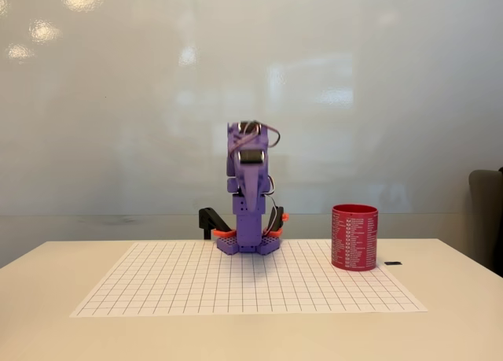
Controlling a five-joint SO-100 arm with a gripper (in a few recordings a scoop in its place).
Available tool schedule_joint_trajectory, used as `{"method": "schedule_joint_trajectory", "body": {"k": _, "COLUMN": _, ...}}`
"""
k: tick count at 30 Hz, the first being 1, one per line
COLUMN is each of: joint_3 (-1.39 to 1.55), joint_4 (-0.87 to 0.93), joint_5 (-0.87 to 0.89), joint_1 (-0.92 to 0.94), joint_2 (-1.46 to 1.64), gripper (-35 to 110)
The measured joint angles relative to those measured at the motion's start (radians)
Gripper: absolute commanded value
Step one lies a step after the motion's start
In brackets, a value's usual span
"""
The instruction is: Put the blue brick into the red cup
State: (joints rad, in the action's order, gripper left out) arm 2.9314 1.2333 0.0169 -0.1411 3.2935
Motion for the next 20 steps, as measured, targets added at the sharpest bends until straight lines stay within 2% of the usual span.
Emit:
{"method": "schedule_joint_trajectory", "body": {"k": 4, "joint_3": 0.100, "joint_4": -0.008, "joint_5": -0.005, "joint_1": -0.012, "joint_2": -0.003, "gripper": -1}}
{"method": "schedule_joint_trajectory", "body": {"k": 20, "joint_3": 0.101, "joint_4": -0.025, "joint_5": 0.005, "joint_1": 0.003, "joint_2": 0.002, "gripper": 0}}
